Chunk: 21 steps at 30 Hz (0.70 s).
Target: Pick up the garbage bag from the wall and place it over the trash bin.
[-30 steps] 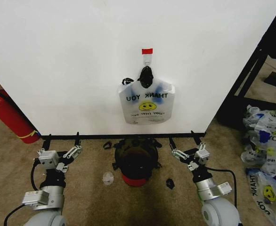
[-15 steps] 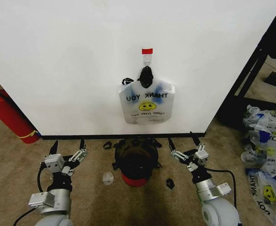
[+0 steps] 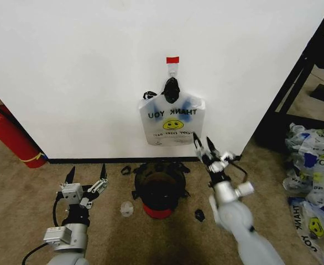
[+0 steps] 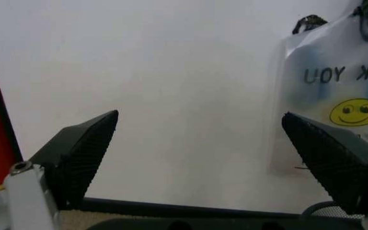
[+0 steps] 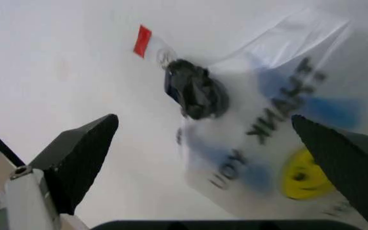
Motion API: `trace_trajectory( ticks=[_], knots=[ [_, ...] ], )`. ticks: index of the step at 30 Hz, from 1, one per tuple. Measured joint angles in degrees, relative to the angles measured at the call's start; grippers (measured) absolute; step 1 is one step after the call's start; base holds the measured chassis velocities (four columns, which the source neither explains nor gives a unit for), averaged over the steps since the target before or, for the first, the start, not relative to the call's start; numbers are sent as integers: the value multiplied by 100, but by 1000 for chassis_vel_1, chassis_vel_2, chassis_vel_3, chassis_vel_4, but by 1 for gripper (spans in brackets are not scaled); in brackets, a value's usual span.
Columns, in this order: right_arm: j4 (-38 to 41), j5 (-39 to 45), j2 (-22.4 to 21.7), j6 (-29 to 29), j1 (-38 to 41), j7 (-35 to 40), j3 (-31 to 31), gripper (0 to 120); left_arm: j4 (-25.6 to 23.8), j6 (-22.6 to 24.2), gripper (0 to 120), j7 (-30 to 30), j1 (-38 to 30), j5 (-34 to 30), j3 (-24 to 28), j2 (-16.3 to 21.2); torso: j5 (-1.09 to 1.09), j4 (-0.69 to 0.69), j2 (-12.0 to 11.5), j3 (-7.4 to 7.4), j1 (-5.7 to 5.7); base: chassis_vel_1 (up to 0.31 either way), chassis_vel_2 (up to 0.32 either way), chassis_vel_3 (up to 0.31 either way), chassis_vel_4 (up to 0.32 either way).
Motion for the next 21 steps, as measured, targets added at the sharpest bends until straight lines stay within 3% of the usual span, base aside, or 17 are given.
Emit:
trace_trajectory(
  ticks=[6, 15, 21],
  knots=[
    [-796, 597, 388, -257, 857, -255, -271, 100, 9, 14, 100, 8, 13, 37, -77, 46, -1, 0, 0, 0, 0, 0, 0, 0, 0],
    [-1885, 651, 988, -608, 1947, -355, -364, 100, 15, -8, 100, -2, 35, 56, -205, 180, -2, 1, 0, 0, 0, 0, 0, 0, 0],
    [-2436, 520, 1219, -720, 2250, -467, -296, 100, 55, -33, 100, -18, 28, 27, -240, 241, -1, 1, 0, 0, 0, 0, 0, 0, 0]
  ],
)
